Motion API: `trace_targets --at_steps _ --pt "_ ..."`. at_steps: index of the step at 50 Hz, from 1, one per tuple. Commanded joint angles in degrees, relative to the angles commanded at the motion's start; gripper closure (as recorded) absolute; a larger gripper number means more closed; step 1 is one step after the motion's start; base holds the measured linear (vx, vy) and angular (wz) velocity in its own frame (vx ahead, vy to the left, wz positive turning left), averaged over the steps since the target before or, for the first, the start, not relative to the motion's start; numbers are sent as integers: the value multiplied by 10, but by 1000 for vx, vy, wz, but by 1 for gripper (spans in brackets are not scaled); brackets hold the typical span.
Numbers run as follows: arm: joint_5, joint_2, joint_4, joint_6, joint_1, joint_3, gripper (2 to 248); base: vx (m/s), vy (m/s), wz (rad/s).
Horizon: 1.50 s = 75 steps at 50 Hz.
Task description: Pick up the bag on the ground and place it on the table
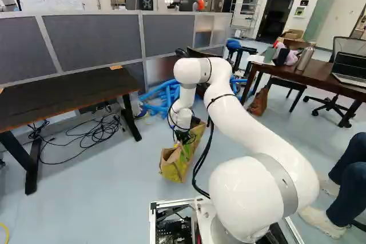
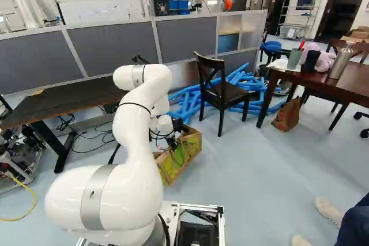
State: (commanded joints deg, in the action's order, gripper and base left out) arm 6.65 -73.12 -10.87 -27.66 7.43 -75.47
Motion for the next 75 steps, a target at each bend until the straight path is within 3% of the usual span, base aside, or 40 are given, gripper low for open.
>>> trace_targets --at_steps 28,56,75 --pt "0 60 6 0 1 48 229 0 0 0" --pt "-4 120 6 0 14 95 229 0 0 0" --pt "1 164 -17 0 25 129 229 0 0 0"
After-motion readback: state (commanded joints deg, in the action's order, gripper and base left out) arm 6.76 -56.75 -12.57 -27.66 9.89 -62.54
